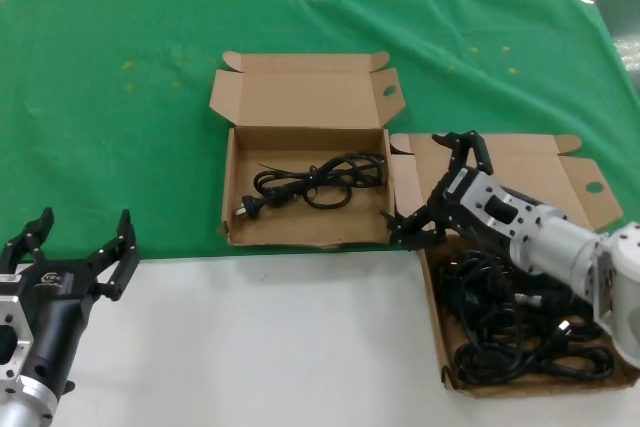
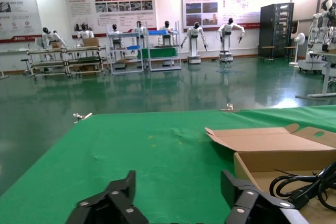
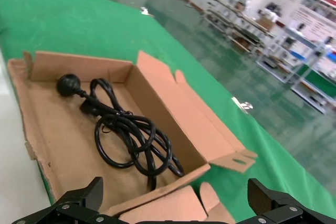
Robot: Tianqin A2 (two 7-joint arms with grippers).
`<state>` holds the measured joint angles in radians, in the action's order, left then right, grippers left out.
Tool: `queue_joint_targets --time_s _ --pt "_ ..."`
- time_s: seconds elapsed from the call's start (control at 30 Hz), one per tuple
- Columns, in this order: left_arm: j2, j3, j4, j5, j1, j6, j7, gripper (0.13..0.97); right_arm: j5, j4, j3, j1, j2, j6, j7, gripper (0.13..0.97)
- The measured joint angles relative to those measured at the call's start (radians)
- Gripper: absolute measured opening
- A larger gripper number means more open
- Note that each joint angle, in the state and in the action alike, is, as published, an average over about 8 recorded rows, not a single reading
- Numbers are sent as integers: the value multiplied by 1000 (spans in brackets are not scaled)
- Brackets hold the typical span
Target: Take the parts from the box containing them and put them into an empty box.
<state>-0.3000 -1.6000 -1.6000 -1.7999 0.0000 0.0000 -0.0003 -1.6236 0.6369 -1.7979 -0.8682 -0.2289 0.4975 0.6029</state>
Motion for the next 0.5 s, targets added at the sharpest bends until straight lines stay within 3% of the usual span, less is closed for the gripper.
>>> queue_joint_targets --time_s 0.5 --pt "0 0 0 0 0 0 0 761 -51 278 57 250 -20 -143 -174 966"
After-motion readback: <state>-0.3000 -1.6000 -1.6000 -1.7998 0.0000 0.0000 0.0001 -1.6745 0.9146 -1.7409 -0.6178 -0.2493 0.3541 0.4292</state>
